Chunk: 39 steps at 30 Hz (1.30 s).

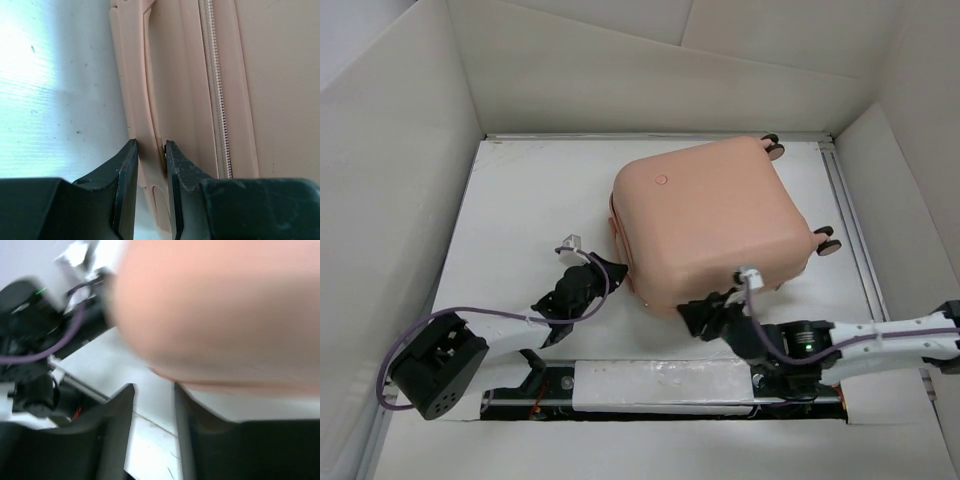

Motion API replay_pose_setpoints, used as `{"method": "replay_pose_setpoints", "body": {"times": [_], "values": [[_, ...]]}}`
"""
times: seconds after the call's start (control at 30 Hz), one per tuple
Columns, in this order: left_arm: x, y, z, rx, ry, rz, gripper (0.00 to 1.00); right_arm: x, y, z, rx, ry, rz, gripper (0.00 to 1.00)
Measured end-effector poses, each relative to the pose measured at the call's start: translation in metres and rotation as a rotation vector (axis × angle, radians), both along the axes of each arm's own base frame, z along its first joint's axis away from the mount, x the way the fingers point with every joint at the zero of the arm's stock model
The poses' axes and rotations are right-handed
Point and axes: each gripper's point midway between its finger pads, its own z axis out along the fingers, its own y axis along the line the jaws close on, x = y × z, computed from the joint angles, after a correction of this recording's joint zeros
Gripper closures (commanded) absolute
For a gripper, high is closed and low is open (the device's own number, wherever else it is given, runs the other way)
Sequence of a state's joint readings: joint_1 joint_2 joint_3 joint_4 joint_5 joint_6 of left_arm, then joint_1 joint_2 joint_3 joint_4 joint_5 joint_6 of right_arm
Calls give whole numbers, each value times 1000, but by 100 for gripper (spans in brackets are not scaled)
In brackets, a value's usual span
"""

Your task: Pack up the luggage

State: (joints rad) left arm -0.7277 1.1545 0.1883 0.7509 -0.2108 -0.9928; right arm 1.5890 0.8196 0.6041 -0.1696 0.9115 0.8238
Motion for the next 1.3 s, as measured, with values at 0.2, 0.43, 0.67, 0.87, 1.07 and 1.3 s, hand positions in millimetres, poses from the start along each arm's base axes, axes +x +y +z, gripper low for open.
{"method": "replay_pose_setpoints", "body": {"times": [0.2,0.43,0.67,0.87,1.07,1.3], "values": [[-4,-1,-1,-6,-4,-20,100,14,-98,-65,56,196,-273,77],[-16,-3,-1,-18,-18,-49,100,53,-155,-89,-89,203,-587,78],[-22,6,-2,-25,-34,-36,100,107,-153,-96,-330,221,-557,83],[-30,2,-2,-18,-42,-47,100,178,-144,-92,-445,152,-457,83],[-41,-20,-2,5,-48,-68,100,227,-142,-85,-512,106,-367,79],[-47,-20,2,-20,-42,-78,95,205,-136,-55,-438,-11,-250,60]]}}
